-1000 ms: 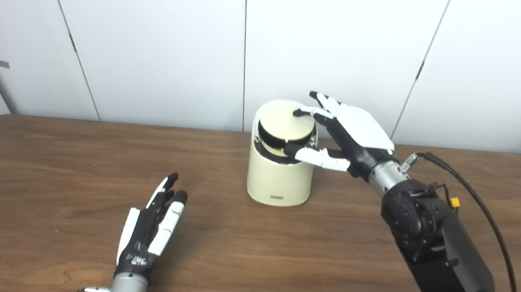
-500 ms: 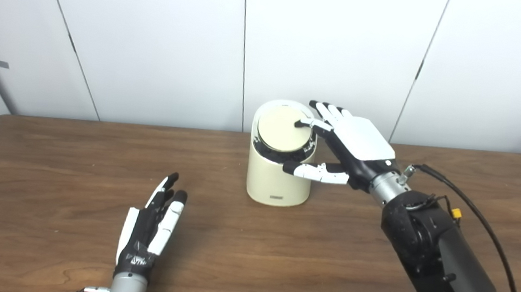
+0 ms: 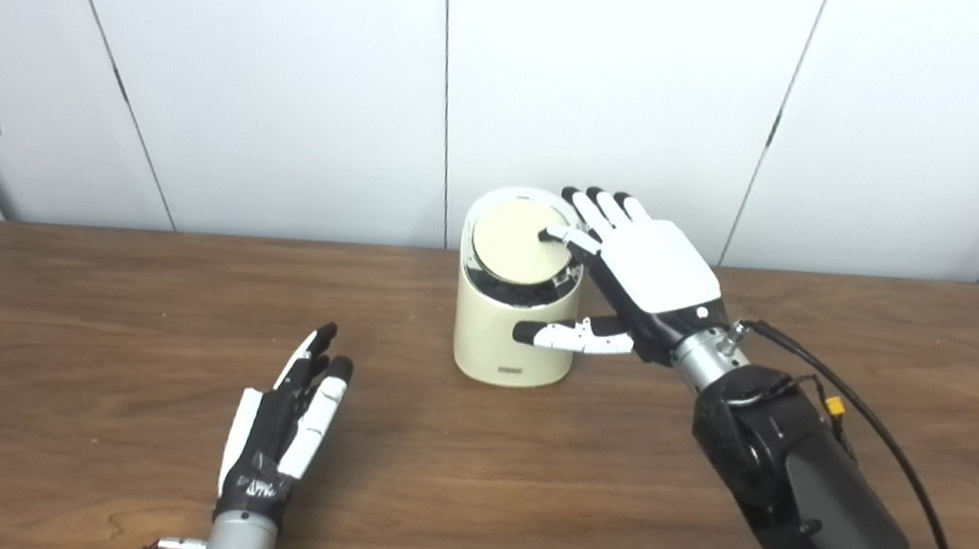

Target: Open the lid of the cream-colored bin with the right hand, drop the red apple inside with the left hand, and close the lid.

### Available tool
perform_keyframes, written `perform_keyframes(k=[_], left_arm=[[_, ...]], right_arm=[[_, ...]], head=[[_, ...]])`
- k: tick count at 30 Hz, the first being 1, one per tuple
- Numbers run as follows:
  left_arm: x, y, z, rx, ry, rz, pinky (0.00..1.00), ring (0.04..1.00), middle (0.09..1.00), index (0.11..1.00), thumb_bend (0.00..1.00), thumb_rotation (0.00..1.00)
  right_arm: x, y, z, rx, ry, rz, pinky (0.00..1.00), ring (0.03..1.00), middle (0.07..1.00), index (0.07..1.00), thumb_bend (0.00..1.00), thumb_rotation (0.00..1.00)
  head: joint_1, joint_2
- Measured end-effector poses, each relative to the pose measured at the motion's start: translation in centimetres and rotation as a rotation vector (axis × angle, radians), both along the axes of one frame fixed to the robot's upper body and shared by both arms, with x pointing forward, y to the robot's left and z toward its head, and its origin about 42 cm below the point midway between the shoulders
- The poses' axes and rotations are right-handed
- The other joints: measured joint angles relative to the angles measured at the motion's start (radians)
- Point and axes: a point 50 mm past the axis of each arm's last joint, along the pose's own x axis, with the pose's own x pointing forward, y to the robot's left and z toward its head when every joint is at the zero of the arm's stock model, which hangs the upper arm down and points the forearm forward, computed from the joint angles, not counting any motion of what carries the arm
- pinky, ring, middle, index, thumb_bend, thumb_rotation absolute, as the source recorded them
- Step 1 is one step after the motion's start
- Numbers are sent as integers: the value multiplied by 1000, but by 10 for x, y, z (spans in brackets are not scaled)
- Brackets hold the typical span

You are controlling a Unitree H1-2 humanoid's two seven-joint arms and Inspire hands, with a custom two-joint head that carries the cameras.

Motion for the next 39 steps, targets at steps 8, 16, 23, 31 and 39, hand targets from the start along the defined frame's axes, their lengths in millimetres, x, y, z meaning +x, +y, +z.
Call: perform_keyframes(k=[8, 16, 23, 31, 39], left_arm=[[-1, 0, 3, -1, -3, -1, 918, 963, 979, 968, 653, 881], [-1, -1, 3, -4, 1, 1, 927, 968, 981, 966, 656, 887], [-1, -2, 3, -4, 1, 0, 917, 968, 980, 968, 652, 887], [-1, -3, 3, -2, 1, -5, 905, 964, 978, 964, 664, 882], [-1, -2, 3, 15, 2, -3, 921, 977, 983, 969, 669, 888]], right_arm=[[1, 1, 4, -45, -17, -21, 1000, 1000, 1000, 737, 616, 1000], [2, 2, 8, -48, -22, -28, 1000, 1000, 1000, 730, 620, 1000], [-1, 4, 10, -57, -11, -19, 1000, 1000, 1000, 755, 607, 995], [-8, 5, 11, -61, -1, -2, 1000, 1000, 1000, 761, 604, 1000], [-18, 10, 10, -78, 4, 19, 1000, 1000, 1000, 745, 594, 989]], head=[[6, 12], [6, 17], [9, 20], [14, 26], [17, 31]])
